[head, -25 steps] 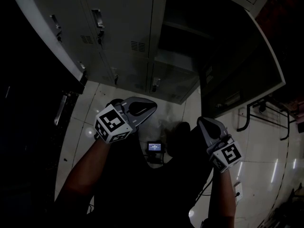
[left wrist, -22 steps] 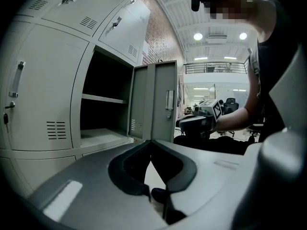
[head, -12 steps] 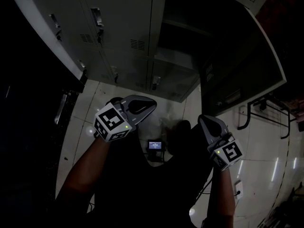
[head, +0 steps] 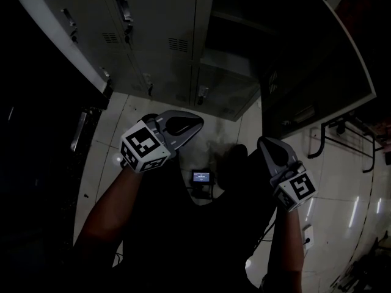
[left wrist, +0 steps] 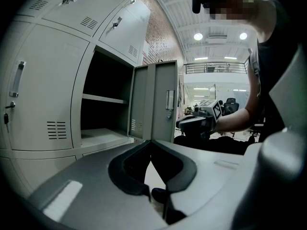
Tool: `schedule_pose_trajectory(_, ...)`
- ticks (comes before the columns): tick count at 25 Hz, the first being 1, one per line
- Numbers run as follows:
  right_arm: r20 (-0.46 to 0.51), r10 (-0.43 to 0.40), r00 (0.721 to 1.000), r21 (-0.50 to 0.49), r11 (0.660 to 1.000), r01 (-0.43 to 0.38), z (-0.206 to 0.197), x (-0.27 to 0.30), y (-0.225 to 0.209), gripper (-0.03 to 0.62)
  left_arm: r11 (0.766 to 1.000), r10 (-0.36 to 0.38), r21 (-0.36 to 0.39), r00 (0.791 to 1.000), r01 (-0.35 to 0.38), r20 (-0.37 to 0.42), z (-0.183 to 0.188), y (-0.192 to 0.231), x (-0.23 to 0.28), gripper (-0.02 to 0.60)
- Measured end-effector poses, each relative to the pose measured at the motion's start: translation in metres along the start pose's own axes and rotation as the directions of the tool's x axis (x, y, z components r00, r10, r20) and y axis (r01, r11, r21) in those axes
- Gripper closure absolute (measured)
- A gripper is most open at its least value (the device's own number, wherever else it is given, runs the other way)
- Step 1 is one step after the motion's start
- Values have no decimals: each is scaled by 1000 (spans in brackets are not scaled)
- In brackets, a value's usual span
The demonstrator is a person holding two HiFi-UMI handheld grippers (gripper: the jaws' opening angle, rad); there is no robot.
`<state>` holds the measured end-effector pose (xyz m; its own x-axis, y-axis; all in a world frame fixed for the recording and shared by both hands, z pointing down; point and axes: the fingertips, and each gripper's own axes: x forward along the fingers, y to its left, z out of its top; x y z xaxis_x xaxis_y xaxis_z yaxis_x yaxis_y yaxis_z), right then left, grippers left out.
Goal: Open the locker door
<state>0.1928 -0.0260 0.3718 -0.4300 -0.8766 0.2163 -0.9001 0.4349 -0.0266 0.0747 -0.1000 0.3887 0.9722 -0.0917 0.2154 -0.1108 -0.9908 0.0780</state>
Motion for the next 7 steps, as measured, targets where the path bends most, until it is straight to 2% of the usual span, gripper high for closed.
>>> schedule_pose_trajectory(7, 0, 3, 1000, 0, 1000, -3, 0, 1, 1, 594, 1000, 0, 0, 1000, 0, 0, 0, 0, 0, 569)
